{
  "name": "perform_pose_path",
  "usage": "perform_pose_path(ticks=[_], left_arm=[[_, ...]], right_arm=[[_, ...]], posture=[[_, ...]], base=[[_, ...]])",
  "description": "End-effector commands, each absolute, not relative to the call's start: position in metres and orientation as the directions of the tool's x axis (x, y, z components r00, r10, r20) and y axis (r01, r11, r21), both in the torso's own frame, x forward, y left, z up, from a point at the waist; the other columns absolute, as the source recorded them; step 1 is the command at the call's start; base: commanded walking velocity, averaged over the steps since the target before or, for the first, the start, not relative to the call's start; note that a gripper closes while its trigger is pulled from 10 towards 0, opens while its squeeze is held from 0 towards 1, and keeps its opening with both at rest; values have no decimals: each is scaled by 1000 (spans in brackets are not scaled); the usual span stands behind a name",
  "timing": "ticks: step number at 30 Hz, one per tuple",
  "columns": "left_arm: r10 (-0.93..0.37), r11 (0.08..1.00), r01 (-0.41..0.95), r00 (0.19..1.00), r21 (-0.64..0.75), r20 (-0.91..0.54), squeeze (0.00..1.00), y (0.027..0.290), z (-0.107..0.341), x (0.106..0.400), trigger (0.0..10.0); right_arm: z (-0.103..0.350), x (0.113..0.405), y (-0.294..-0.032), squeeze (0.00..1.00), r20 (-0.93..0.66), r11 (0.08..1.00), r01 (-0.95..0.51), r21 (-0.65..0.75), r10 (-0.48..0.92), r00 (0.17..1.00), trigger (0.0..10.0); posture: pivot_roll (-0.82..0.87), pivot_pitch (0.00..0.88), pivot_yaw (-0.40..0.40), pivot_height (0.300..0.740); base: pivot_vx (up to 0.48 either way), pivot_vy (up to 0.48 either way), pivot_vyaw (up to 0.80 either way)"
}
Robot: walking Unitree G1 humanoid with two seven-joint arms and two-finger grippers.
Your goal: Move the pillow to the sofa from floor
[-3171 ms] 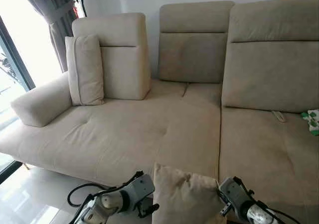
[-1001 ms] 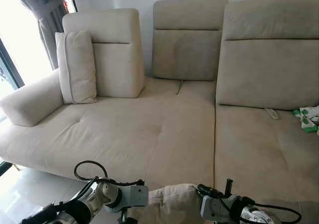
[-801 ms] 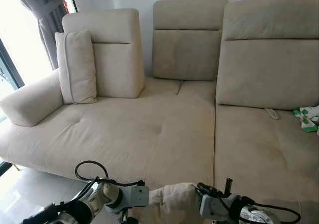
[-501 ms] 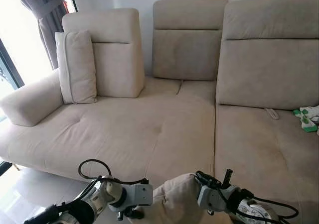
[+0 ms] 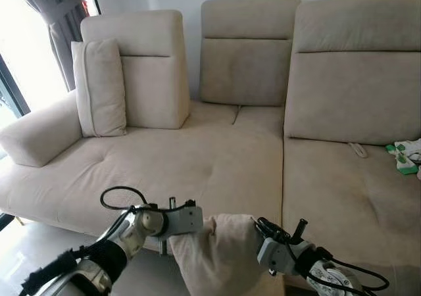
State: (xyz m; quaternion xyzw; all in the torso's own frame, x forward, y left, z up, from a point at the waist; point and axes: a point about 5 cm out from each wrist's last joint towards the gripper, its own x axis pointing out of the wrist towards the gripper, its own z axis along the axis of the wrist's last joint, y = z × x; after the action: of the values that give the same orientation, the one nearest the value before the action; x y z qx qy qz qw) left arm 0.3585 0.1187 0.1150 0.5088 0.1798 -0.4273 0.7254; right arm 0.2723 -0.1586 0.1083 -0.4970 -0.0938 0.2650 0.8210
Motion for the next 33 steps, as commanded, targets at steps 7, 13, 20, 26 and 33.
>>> perform_pose_path(ticks=[7, 13, 20, 26, 33], left_arm=[[-398, 54, 782, 587, 621, -705, 0, 119, 125, 361, 10000], [-388, 29, 790, 574, 613, -721, 0, 119, 126, 358, 10000], [-388, 28, 791, 572, 611, -723, 0, 116, 125, 357, 10000], [-396, 30, 790, 571, 612, -719, 0, 113, 126, 357, 10000], [-397, 31, 788, 574, 614, -716, 0, 112, 127, 356, 10000]], right_arm=[[135, 276, -141, 0, 39, 424, -263, -867, 583, 812, 10000], [138, 275, -137, 0, 73, 448, -248, -859, 586, 807, 10000], [142, 275, -136, 0, 96, 463, -234, -855, 583, 807, 10000], [145, 276, -136, 0, 112, 471, -218, -855, 577, 809, 10000], [150, 276, -136, 0, 130, 478, -202, -855, 574, 809, 10000]], posture=[[60, 0, 92, 570], [60, 0, 94, 585], [58, 0, 94, 613], [54, 0, 93, 632], [53, 0, 91, 651]], base=[[0, 0, 0], [0, 0, 0], [0, 0, 0], [0, 0, 0], [0, 0, 0]])
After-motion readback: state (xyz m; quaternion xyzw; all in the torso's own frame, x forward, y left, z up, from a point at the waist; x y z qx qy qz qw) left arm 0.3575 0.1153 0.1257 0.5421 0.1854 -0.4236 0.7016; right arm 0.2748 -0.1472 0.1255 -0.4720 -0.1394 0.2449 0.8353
